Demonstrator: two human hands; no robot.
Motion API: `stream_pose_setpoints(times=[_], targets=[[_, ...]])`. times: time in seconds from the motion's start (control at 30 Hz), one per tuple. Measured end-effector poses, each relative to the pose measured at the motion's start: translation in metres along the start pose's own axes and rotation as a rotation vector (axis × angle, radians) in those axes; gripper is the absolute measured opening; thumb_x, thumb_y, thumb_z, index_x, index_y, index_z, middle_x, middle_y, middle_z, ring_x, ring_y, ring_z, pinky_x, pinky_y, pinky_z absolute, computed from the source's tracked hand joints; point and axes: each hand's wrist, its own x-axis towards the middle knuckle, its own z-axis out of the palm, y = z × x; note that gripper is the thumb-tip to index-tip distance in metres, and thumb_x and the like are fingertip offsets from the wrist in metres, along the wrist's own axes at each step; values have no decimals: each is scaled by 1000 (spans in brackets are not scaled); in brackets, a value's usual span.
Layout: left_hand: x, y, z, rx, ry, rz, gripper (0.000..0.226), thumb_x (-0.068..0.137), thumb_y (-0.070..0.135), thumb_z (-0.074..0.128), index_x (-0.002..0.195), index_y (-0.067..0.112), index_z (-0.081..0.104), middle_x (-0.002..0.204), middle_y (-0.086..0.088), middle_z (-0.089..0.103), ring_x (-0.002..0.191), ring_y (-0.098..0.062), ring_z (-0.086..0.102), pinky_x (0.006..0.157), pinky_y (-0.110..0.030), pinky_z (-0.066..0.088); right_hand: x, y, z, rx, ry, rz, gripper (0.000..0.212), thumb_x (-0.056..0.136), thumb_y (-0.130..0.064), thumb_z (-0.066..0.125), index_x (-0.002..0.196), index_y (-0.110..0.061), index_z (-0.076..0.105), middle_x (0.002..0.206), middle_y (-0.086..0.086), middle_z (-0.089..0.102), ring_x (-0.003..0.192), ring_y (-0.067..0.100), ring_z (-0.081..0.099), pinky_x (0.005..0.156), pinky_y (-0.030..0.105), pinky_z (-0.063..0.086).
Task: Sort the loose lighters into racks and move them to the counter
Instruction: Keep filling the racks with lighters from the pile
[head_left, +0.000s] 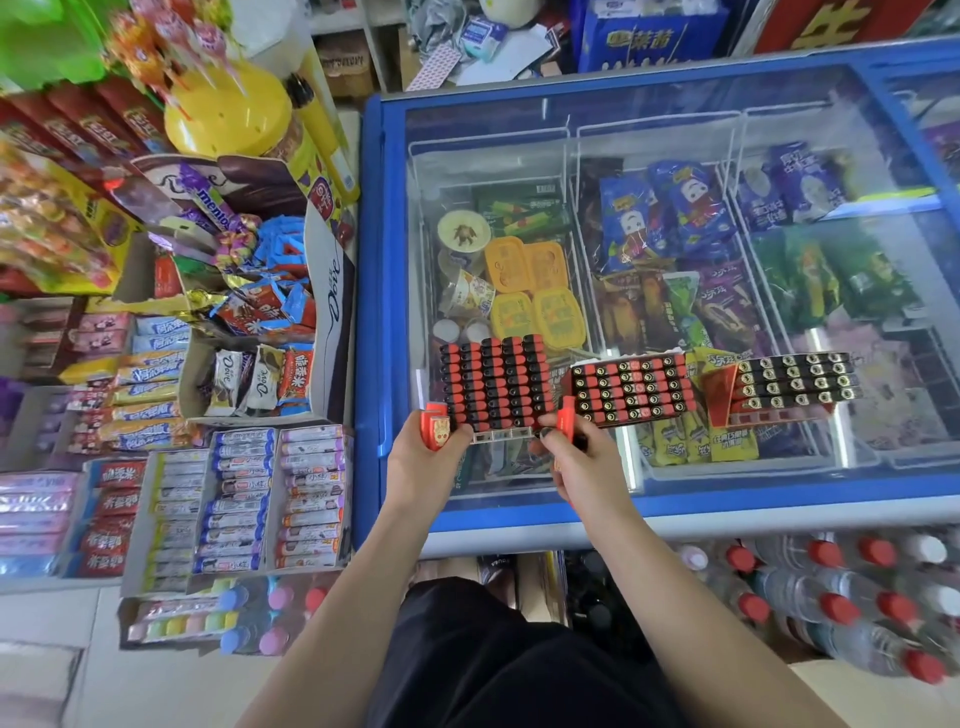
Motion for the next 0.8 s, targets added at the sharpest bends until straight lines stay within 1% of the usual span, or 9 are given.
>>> stream_pose_setpoints(times=[0.17,0.23,0.3,0.33,0.4,0.5,0.57,0.7,0.8], targets=[[3,-1,1,-9,-15,-7,10,97,30,71,98,26,61,86,1,67,72,-14,58,67,-31,47,1,1,2,-131,78,-112,10,102,-22,60,110,-26,65,90,3,76,55,-3,55,62,25,41],[4,-2,1,-14,-22,-12,10,97,29,70,99,26,61,86,2,67,72,-13,58,67,-30,47,0,-1,3,-194,124,-161,2,101,-21,60,102,-20,61,88,8,73,63,9,59,62,29,45],[5,-2,1,-15,-24,-17,10,97,29,70,99,26,61,85,3,67,72,-13,58,67,-30,46,0,-2,4,-236,172,-188,9,100,-18,63,98,-12,57,88,15,68,69,22,61,62,32,48],[5,-2,2,-13,-24,-17,11,97,30,71,100,26,61,86,3,67,72,-13,58,68,-30,46,0,-3,4,-252,194,-189,11,99,-17,63,97,-10,55,88,16,67,70,24,60,61,31,48],[6,-2,2,-19,-26,-19,11,97,30,71,101,26,61,87,3,67,73,-13,58,68,-30,46,1,-6,4,-270,221,-168,14,98,-17,64,97,-7,55,88,18,67,67,21,57,58,29,46],[7,-3,2,-23,-32,-22,12,98,30,70,102,25,61,87,2,66,72,-13,58,66,-29,46,3,-10,4,-274,238,-138,16,96,-18,65,97,-4,57,86,18,68,63,18,53,48,16,41],[7,-3,3,-27,-32,-27,12,97,31,70,102,26,61,86,2,66,71,-12,58,65,-29,45,4,-11,4,-255,237,-119,16,96,-18,66,99,-4,59,85,17,69,62,16,53,46,12,40],[7,-3,2,-28,-33,-35,12,97,31,70,102,26,61,87,2,66,72,-13,58,66,-31,46,3,-15,7,-249,239,-110,15,95,-19,69,97,-7,60,79,6,65,64,16,55,55,23,40],[5,-2,1,-24,-26,-40,12,97,31,70,101,25,61,86,2,66,71,-13,58,65,-30,46,4,-17,8,-267,249,-126,12,93,-17,70,95,-11,60,79,6,66,64,18,57,58,29,41]])
